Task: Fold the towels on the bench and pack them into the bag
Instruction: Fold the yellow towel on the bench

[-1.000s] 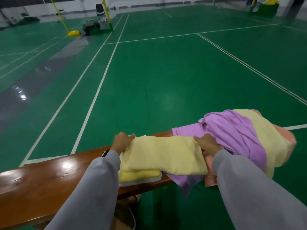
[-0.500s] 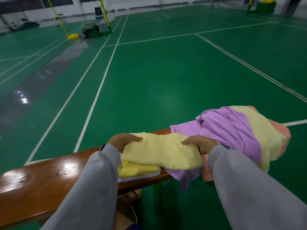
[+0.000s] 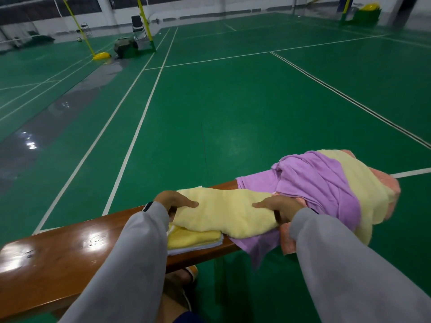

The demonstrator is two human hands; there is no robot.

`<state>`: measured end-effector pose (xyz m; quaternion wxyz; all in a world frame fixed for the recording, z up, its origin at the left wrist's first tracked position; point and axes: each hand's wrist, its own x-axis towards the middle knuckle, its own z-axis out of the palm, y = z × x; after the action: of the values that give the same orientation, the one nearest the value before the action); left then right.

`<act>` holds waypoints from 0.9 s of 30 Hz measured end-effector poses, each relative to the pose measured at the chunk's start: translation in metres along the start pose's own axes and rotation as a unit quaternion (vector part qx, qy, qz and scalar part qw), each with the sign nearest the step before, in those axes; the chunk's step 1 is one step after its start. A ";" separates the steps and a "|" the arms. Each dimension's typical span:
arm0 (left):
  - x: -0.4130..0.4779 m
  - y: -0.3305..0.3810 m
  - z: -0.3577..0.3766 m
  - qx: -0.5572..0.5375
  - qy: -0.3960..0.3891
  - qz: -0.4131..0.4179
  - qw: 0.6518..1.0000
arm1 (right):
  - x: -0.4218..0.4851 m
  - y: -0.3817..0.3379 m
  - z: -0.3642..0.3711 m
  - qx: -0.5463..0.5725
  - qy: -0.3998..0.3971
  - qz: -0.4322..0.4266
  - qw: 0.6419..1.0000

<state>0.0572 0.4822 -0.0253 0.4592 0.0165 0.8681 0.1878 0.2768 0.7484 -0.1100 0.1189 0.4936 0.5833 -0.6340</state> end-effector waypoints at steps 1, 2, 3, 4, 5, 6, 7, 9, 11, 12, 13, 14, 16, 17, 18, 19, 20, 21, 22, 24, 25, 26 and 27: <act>0.001 0.000 0.000 0.010 -0.004 -0.002 1.000 | 0.003 0.001 -0.002 0.003 -0.007 -0.001 1.000; 0.002 0.000 -0.001 0.018 -0.006 -0.003 1.000 | -0.004 -0.002 -0.002 -0.007 -0.010 -0.009 1.000; 0.002 0.001 -0.001 0.015 -0.007 -0.002 1.000 | -0.013 -0.006 0.000 -0.018 -0.007 -0.024 1.000; 0.003 0.002 -0.001 0.008 -0.004 -0.001 1.000 | -0.023 -0.011 0.002 -0.021 0.004 -0.049 0.999; 0.003 0.002 0.000 -0.004 -0.001 0.005 1.000 | -0.025 -0.015 0.004 -0.016 0.014 -0.073 0.997; 0.003 0.001 0.000 -0.011 0.004 0.010 1.000 | -0.028 -0.019 0.006 -0.002 0.013 -0.093 0.996; 0.002 0.001 0.001 -0.014 0.011 0.018 1.000 | -0.031 -0.025 0.009 0.012 0.003 -0.109 0.994; 0.003 -0.001 0.000 -0.024 0.014 0.037 0.999 | -0.040 -0.037 0.017 0.008 -0.021 -0.137 0.990; 0.006 -0.004 -0.001 -0.057 0.016 0.056 0.997 | -0.049 -0.054 0.033 -0.032 -0.025 -0.157 0.987; 0.006 -0.005 -0.001 -0.084 0.013 0.069 0.994 | -0.053 -0.064 0.045 -0.047 -0.023 -0.167 0.985; 0.009 -0.006 -0.002 -0.116 0.005 0.079 0.990 | -0.059 -0.074 0.056 -0.056 -0.021 -0.175 0.983; 0.011 -0.008 -0.003 -0.145 0.000 0.086 0.986 | -0.063 -0.084 0.070 -0.070 -0.017 -0.180 0.981; 0.010 -0.012 -0.001 -0.184 -0.009 0.099 0.978 | -0.072 -0.100 0.099 -0.100 -0.024 -0.193 0.976; 0.009 -0.015 0.000 -0.192 -0.008 0.105 0.976 | -0.076 -0.107 0.115 -0.111 -0.034 -0.200 0.973; 0.011 -0.019 0.002 -0.202 0.001 0.112 0.973 | -0.079 -0.112 0.129 -0.119 -0.040 -0.210 0.970; 0.014 -0.023 0.003 -0.225 0.008 0.126 0.966 | -0.079 -0.115 0.144 -0.128 -0.042 -0.213 0.968; 0.019 -0.028 0.004 -0.249 0.015 0.140 0.958 | -0.077 -0.118 0.159 -0.135 -0.046 -0.212 0.967; 0.018 -0.032 0.004 -0.279 0.020 0.150 0.948 | -0.079 -0.119 0.173 -0.148 -0.048 -0.209 0.965; 0.020 -0.036 0.003 -0.287 0.038 0.143 0.946 | -0.080 -0.118 0.185 -0.159 -0.052 -0.206 0.964; 0.029 -0.041 -0.002 -0.271 0.088 0.109 0.952 | -0.084 -0.115 0.204 -0.156 -0.070 -0.185 0.968; 0.030 -0.044 -0.005 -0.260 0.109 0.108 0.953 | -0.088 -0.114 0.210 -0.153 -0.079 -0.174 0.970; 0.033 -0.045 -0.008 -0.259 0.121 0.112 0.952 | -0.091 -0.112 0.214 -0.160 -0.076 -0.170 0.969; 0.036 -0.047 -0.010 -0.261 0.128 0.119 0.949 | -0.091 -0.110 0.216 -0.177 -0.052 -0.179 0.966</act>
<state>0.0353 0.4430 -0.0648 0.3069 -0.0251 0.8318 0.4618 0.1362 0.5569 -0.0083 0.1193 0.3183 0.7579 -0.5567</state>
